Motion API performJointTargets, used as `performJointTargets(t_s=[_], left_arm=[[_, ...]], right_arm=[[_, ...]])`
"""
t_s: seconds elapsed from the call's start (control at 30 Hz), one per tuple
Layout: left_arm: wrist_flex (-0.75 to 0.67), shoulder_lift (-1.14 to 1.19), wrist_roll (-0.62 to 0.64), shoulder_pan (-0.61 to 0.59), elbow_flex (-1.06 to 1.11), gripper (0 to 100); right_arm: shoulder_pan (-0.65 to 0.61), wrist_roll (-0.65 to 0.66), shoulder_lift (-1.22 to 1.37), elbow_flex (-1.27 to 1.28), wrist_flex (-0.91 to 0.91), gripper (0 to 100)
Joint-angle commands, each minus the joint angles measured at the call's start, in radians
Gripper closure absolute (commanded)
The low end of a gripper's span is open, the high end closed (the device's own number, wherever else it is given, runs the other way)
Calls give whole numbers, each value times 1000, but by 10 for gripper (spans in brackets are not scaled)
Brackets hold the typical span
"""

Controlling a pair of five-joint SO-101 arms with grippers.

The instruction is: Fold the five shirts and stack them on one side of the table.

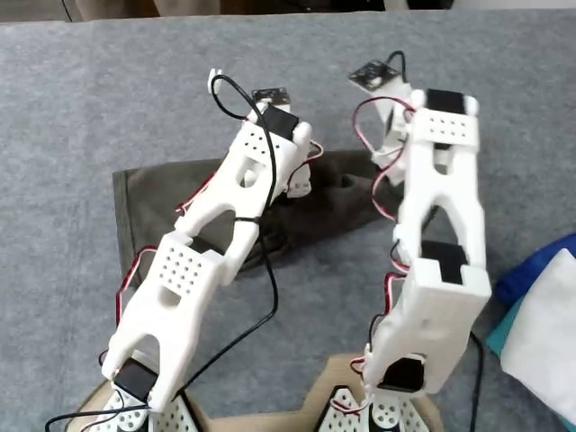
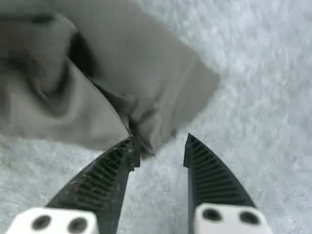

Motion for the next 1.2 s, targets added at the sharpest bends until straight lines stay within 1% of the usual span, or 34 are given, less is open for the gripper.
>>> performJointTargets(t_s=[0.0, 0.03, 0.2, 0.27, 0.37, 0.53, 0.6, 0.73, 0.83, 0.93, 1.03, 1.17], left_arm=[[9, -16, 9, -9, -51, 957], [9, -16, 9, -6, -51, 957], [12, -16, -2, 23, -58, 954], [34, -16, -8, 37, -69, 954], [44, -16, -35, 60, -89, 947], [46, -18, -52, 52, -98, 832], [46, -30, -77, 52, -100, 821], [46, -114, -84, 43, -89, 818], [46, -179, -91, 9, -86, 818], [46, -232, -114, -34, -57, 818], [48, -302, -115, -83, 20, 818], [46, -433, -164, -181, 141, 822]], right_arm=[[21, -11, -36, -35, 20, 833], [16, -11, -38, -28, 17, 845], [-27, -25, -38, -25, 15, 965], [-10, -43, -41, -35, 6, 973], [36, -35, -68, -25, 5, 992], [124, 40, -127, 24, 18, 993], [137, 61, -156, 65, 18, 993], [131, 81, -222, 136, -5, 993], [107, 81, -257, 166, -44, 993], [50, 74, -257, 189, -74, 993], [-25, 72, -246, 209, -77, 993], [-110, 40, -239, 213, -101, 993]])
